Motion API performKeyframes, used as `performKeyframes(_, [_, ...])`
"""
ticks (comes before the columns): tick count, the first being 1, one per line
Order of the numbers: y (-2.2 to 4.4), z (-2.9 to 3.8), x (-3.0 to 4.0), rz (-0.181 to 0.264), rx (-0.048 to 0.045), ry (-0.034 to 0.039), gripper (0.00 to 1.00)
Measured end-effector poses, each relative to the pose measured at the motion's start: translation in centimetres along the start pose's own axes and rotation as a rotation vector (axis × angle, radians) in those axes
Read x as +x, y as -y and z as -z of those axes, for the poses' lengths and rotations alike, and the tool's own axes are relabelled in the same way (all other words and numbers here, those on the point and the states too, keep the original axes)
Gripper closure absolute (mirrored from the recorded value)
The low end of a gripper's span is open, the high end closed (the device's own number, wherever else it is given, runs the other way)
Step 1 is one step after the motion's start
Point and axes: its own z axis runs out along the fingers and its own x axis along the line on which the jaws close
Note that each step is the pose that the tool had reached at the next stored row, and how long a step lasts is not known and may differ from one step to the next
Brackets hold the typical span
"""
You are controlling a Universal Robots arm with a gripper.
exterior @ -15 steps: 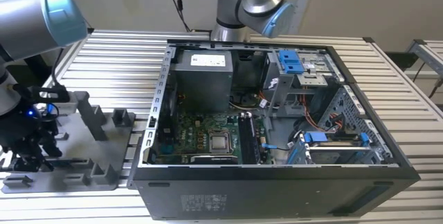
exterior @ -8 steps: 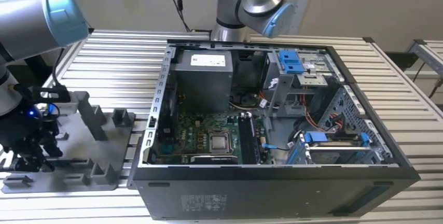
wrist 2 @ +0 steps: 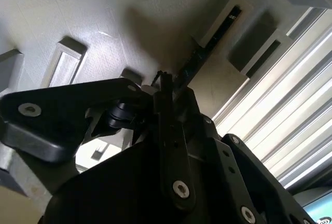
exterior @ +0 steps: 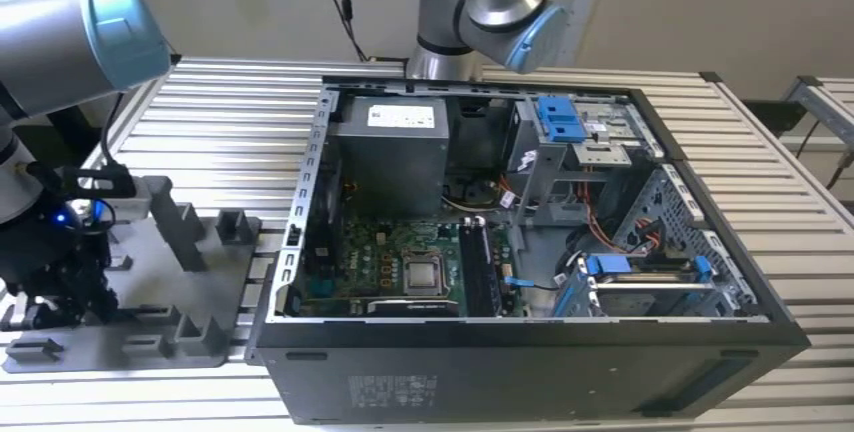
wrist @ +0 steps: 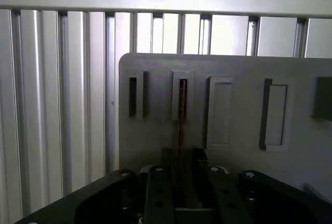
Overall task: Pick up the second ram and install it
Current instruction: 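Pick up the second ram and move it above second insertion slot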
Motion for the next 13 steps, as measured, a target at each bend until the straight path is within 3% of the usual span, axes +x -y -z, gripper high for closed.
performKeyframes(1, [0.00, -0.01, 0.00, 0.000, 0.0002, 0.0001, 0.73])
performKeyframes(4, [0.00, -0.01, 0.01, 0.000, 0.0001, 0.0001, 0.75])
performKeyframes(5, [0.00, -0.01, 0.01, 0.000, 0.0001, 0.0001, 0.82])
performKeyframes(13, [0.00, -0.01, 0.02, 0.000, 0.0001, 0.0001, 0.86])
